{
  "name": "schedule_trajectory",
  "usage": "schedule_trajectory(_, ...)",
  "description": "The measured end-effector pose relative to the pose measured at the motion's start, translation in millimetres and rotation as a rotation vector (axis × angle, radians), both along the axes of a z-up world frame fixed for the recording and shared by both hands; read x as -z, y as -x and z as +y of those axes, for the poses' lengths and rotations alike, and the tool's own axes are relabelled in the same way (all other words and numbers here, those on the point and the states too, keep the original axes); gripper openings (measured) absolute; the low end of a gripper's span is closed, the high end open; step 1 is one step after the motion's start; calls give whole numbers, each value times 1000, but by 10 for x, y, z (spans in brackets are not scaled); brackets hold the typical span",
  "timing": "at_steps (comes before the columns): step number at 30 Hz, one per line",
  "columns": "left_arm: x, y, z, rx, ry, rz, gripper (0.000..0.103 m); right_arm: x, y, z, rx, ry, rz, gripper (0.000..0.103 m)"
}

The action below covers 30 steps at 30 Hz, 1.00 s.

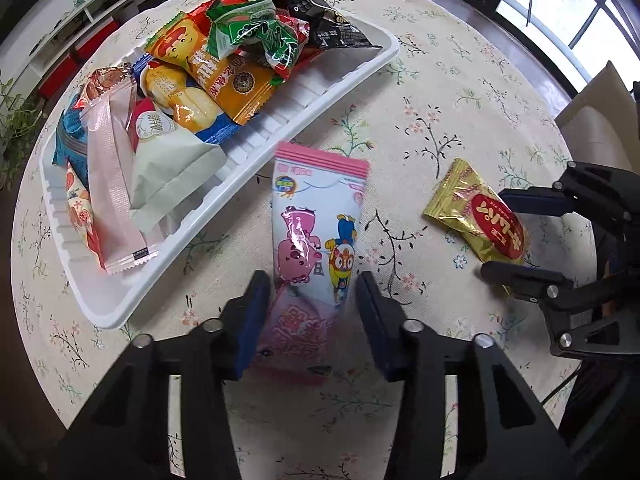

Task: Organize snacks
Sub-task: 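Grasp the pink cartoon bar with left tool while right tool grasps gold packet, then carry the pink bar and gold packet into the white tray and open both tools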

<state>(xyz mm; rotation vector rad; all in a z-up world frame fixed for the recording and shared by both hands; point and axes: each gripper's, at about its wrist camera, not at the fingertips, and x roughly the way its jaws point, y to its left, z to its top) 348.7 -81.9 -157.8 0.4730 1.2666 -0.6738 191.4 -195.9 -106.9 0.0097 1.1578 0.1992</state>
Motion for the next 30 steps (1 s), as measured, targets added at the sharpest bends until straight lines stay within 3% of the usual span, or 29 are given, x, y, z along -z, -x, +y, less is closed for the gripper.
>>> schedule_trajectory(1, -18, 38, 27, 3, 2, 3, 32, 4, -10, 4, -4, 2, 1, 53)
schedule_trajectory(6, -1, 117, 24, 8, -20, 7, 32, 14, -110, 13, -21, -1, 22, 52)
schedule_trajectory(13, 14, 178, -59, -29, -11, 18, 31, -2, -180, 13, -43, 53, 49, 35)
schedule_trajectory(19, -7, 442, 4, -12, 26, 5, 23, -19, -130, -50, -32, 21, 44, 35)
schedule_trajectory(30, -86, 927, 311, -89, 159, -27, 22, -221, -18, -116, -24, -32, -13, 35)
